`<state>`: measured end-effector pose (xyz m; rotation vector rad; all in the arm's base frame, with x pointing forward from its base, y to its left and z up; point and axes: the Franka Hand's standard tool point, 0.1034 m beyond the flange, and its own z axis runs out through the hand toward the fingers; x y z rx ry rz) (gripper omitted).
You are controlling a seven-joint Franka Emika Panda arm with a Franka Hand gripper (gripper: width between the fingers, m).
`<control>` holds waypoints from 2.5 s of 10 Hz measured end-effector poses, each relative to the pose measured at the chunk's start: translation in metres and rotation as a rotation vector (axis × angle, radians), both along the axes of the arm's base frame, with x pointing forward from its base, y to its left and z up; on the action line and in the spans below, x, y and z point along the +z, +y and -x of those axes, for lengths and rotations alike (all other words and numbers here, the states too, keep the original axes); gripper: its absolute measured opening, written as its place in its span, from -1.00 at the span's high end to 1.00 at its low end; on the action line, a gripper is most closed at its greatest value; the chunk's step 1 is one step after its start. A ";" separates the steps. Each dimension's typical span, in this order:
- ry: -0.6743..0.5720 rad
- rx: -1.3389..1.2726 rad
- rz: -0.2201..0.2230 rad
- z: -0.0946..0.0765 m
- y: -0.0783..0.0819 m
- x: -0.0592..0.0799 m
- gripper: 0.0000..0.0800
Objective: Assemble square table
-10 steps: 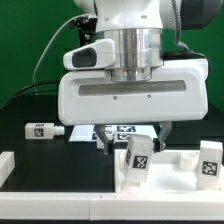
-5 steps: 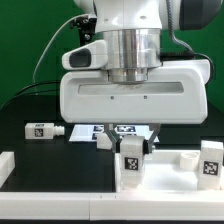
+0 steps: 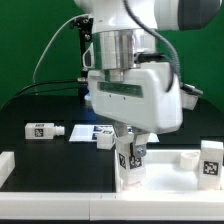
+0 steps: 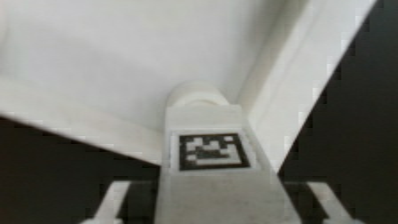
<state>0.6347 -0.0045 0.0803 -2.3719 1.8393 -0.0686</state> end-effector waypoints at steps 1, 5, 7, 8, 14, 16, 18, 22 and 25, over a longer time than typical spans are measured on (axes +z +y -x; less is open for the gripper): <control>0.005 -0.045 -0.005 0.001 0.002 0.000 0.29; -0.010 0.419 0.092 0.001 0.004 0.000 -0.53; -0.020 0.684 0.121 0.001 0.007 0.004 -0.61; -0.021 0.715 0.124 0.001 0.006 0.003 -0.62; -0.035 1.184 0.184 0.001 0.008 0.001 -0.28; -0.027 1.063 0.172 0.002 0.007 0.001 0.22; -0.022 0.844 0.162 0.002 0.007 0.000 0.29; 0.017 0.139 0.048 0.002 0.009 -0.002 0.29; 0.027 -0.143 -0.022 0.002 0.010 -0.002 0.29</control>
Offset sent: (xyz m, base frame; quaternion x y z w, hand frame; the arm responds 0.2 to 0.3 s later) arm -0.0075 -0.0088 -0.0004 -0.0526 0.0586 -0.3275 0.9416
